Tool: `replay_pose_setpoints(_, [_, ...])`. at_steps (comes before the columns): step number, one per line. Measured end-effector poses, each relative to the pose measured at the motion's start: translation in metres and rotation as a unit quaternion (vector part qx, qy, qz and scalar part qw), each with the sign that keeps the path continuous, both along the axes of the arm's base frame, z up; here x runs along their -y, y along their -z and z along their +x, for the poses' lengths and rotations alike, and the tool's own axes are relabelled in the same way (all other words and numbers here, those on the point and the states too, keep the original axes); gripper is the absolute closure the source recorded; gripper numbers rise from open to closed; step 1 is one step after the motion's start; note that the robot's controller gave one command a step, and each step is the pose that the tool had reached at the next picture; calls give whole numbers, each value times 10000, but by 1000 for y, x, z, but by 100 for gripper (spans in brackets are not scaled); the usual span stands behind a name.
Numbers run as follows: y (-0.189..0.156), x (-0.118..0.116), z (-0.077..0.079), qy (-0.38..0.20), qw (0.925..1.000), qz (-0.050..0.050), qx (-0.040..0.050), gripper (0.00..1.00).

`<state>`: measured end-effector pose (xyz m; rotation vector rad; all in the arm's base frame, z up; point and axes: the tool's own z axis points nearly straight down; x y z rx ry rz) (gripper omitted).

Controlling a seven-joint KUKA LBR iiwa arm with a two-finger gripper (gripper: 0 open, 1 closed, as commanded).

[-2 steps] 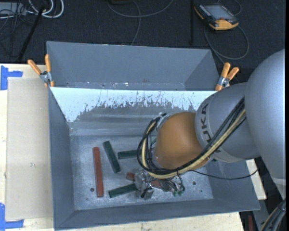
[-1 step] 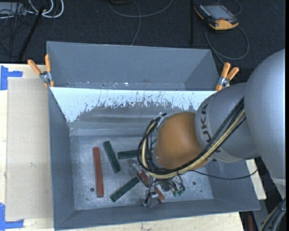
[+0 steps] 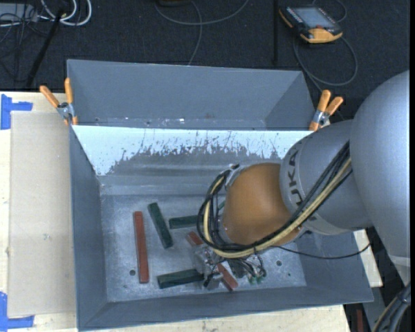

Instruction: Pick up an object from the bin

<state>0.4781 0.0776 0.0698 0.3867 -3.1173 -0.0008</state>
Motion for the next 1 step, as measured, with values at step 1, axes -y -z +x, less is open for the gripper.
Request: replay_pose_setpoints(1, [-137,-35,25,-251,9997,11,48,100])
